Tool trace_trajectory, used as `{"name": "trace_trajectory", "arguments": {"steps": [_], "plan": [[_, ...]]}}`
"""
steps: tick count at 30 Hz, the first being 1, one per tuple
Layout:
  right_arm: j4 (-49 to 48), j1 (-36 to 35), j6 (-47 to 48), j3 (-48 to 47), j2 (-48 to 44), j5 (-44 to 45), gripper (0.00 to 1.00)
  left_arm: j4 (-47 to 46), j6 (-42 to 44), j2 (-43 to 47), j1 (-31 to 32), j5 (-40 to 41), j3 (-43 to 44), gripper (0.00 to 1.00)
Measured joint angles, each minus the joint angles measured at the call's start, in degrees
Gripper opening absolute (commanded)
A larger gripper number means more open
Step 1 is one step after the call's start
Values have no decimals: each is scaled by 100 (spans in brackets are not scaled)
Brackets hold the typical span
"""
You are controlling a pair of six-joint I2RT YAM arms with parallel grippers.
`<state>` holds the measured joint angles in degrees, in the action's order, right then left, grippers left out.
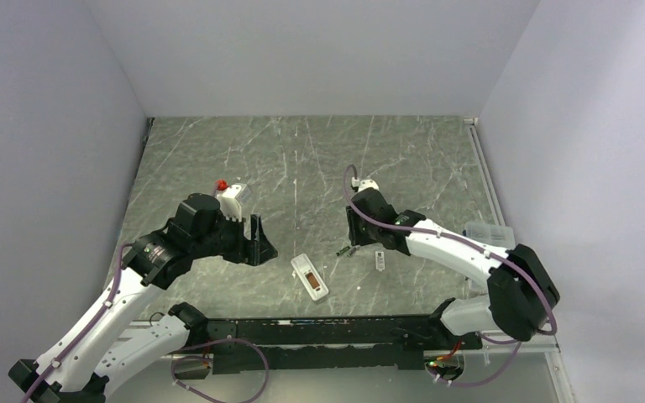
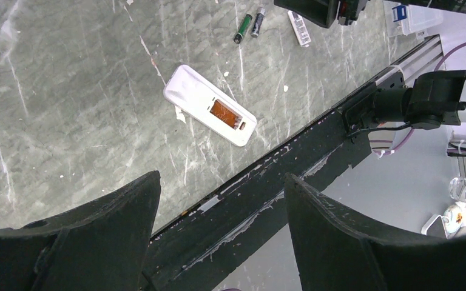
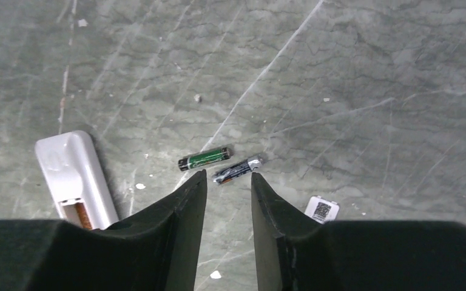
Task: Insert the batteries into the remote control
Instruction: Adjust the battery at the center of the board.
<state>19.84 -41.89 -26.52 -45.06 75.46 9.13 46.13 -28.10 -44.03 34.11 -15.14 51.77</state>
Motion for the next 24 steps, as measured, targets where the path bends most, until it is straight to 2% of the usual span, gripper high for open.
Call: {"name": "trace_trajectory", "arguments": {"steps": [7, 13, 24], "plan": [[151, 179, 466, -264, 656, -22, 14, 0, 0, -7, 0, 0, 0, 79], [179, 249, 535, -321, 1086, -50, 11, 0, 0, -7, -4, 0, 0, 79], [37, 372, 535, -321, 1314, -142, 5, 0, 0, -7, -7, 2, 0, 79]]}}
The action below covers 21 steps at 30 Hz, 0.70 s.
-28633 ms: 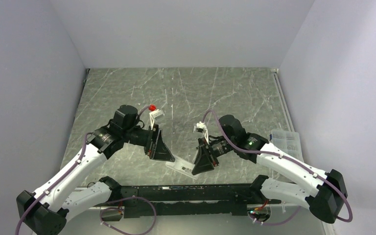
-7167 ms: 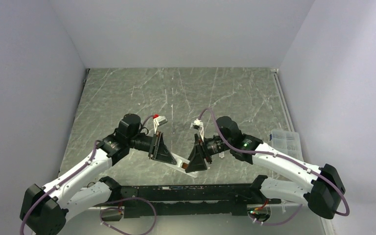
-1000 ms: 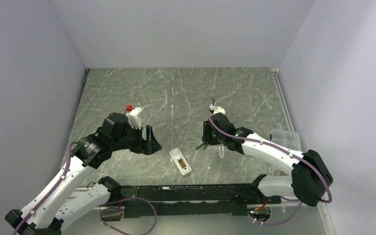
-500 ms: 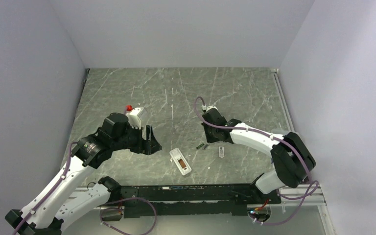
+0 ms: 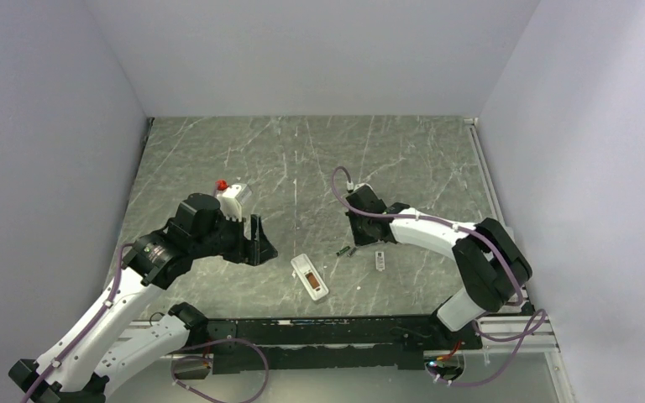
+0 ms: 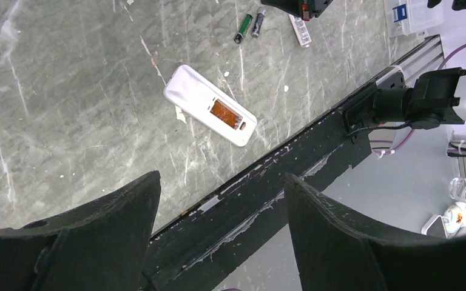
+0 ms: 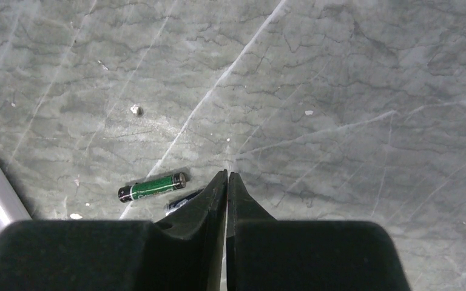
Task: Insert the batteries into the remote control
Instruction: Adjust the battery at the center of the board.
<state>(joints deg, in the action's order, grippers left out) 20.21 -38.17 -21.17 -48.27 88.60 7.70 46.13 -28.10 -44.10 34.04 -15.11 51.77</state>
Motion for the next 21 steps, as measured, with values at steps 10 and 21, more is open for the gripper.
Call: {"name": "trace_trajectory", "arguments": {"steps": [10, 21], "plan": [[-238, 50, -2, 0, 249, -144, 0, 0, 0, 0, -11, 0, 0, 79], [-378, 61, 2, 144, 195, -361, 0, 0, 0, -2, -55, 0, -2, 79]]}}
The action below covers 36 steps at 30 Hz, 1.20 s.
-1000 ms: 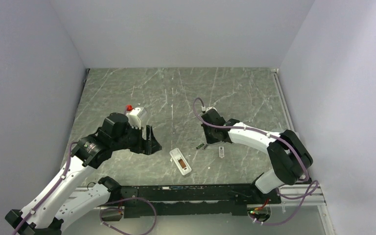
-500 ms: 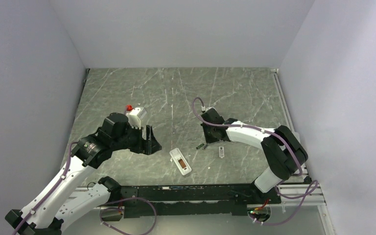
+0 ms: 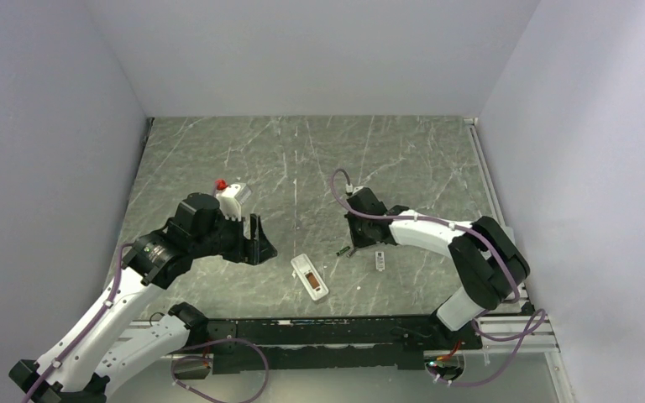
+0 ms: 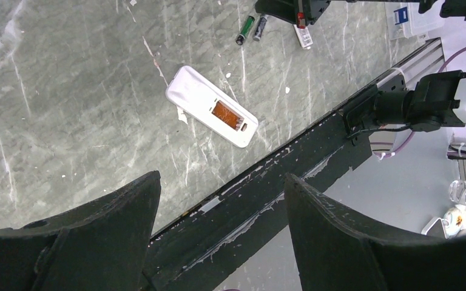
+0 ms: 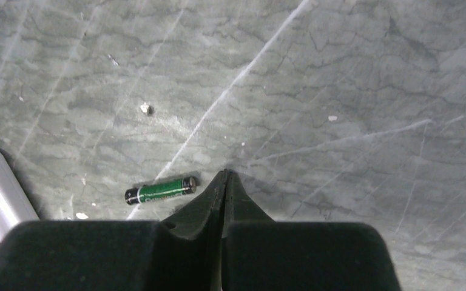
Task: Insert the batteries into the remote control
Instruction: Adjust the battery at the center of the board.
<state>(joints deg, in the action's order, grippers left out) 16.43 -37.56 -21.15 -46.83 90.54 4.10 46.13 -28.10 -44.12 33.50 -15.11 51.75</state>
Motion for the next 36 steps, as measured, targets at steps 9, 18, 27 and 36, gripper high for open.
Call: {"name": "trace_trajectory", "arguments": {"steps": [9, 18, 27, 36], "plan": [[-39, -2, -7, 232, -221, -146, 0, 0, 0, -37, -20, -2, 2, 79], [-22, -11, -138, 546, -544, -319, 0, 0, 0, -35, -31, -2, 0, 79], [-63, -249, -387, 807, -796, -485, 0, 0, 0, -35, -33, -2, 0, 79], [136, -693, -605, 846, -942, -378, 3, 0, 0, -35, -33, -2, 0, 79]]}}
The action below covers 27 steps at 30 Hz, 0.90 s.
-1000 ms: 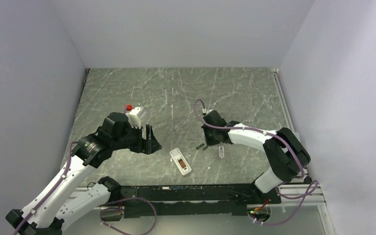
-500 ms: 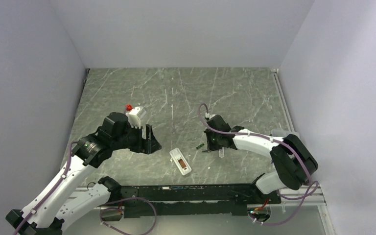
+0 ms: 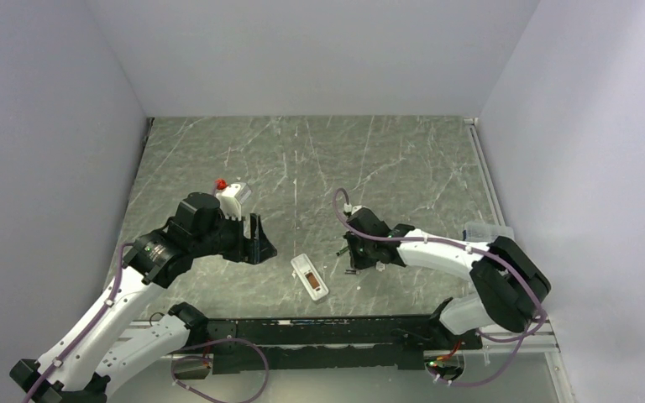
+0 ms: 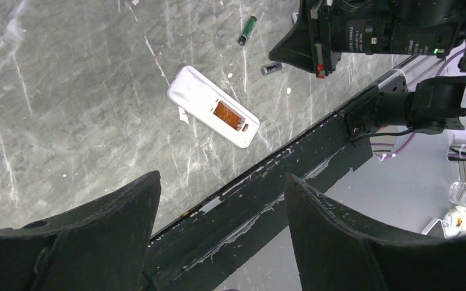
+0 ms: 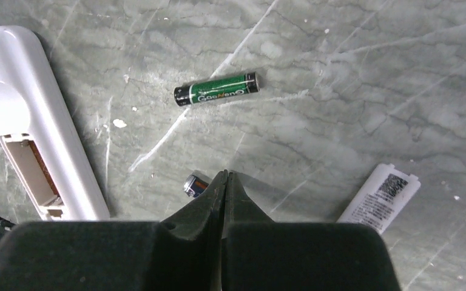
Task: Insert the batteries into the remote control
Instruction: Adjust the battery at the center of the board, then pick up the battery from the center of the board.
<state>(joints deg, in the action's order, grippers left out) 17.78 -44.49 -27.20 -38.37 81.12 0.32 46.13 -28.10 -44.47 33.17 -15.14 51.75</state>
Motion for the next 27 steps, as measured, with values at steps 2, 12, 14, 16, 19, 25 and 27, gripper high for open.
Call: {"name": "trace_trajectory", "arguments": {"steps": [2, 12, 14, 16, 19, 25, 27], "plan": [[87, -48, -9, 0, -98, 76, 11, 0, 0, 0, 0, 0, 0, 79], [610, -61, 339, -234, -719, 107, 45, 0, 0, 2, 0, 0, 0, 79], [671, -92, 466, -280, -721, 15, 51, 0, 0, 2, 0, 0, 0, 79], [726, -142, 577, -284, -719, -85, 56, 0, 0, 2, 0, 0, 0, 79], [828, -184, 680, -306, -634, -142, 61, 0, 0, 0, 0, -2, 0, 79], [852, -195, 861, -369, -234, -304, 62, 0, 0, 0, 0, -2, 0, 79], [846, -195, 905, -376, -144, -365, 61, 0, 0, 0, 0, -4, 0, 79]]}}
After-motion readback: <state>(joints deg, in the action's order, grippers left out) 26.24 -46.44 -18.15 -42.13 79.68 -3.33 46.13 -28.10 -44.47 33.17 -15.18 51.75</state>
